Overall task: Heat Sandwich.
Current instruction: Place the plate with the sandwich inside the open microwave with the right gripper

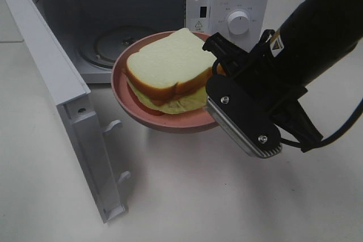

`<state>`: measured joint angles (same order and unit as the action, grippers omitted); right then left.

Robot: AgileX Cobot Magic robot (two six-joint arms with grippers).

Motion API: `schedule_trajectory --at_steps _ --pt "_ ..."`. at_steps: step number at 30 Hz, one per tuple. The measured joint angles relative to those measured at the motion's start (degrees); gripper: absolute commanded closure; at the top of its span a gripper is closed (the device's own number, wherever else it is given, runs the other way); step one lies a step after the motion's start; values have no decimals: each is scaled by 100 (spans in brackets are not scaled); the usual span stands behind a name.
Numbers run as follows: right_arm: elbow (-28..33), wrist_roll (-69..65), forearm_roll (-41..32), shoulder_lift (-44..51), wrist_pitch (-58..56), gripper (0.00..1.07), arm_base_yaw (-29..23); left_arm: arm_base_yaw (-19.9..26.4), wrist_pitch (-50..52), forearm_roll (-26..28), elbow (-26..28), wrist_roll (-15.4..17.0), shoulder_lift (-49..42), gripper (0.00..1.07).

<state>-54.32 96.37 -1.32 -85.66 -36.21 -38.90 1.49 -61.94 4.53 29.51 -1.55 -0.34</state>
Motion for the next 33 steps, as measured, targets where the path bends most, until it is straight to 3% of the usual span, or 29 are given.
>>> schedule_trajectory --at_steps 17,33 --pt "-877 338 -607 -871 -160 107 0 0 0 0 0 0 0 33" --pt "-1736 401 -642 -1702 -229 107 0 0 0 0 0 0 0 33"
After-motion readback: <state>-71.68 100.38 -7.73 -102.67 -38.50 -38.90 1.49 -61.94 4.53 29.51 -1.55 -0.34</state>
